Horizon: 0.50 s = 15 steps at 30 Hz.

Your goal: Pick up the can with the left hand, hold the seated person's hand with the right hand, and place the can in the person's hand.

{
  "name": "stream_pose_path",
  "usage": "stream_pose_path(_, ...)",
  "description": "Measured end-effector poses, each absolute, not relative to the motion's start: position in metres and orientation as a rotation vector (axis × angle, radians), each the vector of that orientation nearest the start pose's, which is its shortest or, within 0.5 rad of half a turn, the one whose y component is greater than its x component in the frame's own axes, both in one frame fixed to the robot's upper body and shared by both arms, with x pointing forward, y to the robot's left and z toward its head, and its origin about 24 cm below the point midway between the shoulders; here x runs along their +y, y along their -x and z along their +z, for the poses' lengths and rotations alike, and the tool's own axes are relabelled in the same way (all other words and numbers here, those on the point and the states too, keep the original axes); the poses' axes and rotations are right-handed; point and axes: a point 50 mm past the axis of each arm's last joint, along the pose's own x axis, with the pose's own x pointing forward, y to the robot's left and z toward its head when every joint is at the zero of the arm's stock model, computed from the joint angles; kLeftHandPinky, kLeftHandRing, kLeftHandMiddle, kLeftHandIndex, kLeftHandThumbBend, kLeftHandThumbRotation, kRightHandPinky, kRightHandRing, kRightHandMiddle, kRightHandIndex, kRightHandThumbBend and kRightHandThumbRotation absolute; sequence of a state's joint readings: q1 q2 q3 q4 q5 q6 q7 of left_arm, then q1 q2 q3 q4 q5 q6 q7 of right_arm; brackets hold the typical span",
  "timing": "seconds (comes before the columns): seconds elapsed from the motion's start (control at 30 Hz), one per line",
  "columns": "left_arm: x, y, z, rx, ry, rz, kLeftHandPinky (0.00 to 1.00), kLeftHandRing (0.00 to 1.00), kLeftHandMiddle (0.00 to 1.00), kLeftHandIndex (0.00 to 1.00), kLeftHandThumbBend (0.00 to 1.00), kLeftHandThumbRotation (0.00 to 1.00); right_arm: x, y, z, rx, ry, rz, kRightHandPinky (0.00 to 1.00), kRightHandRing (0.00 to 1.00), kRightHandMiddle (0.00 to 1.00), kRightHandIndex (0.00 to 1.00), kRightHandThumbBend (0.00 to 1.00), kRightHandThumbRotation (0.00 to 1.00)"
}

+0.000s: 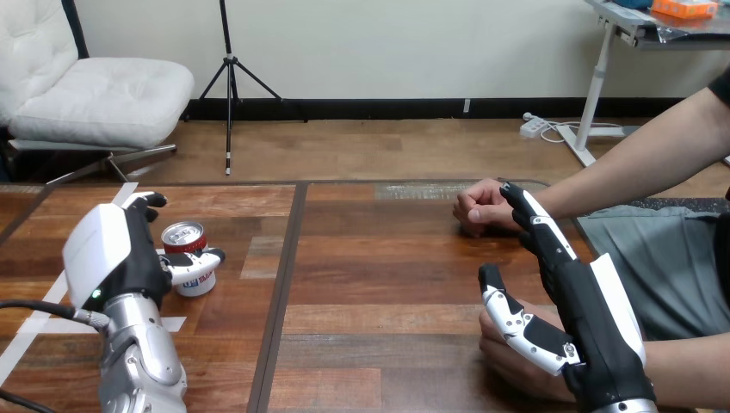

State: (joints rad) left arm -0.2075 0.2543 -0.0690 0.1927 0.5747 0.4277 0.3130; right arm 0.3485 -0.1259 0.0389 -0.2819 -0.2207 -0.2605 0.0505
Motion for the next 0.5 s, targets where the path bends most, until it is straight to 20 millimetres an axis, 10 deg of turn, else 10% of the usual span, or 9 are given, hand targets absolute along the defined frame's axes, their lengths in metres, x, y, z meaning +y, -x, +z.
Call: stream_pose_path(0.5,0.212,-0.274,0.05,0.216,-0.884,0.434,0.59,0.71,0.77,0.75,0.78,0.12,-0.165,-0.183,0.058,-0.183,0.345,0.083,0.99,0.98,0.97,0.95,0.14,0.07)
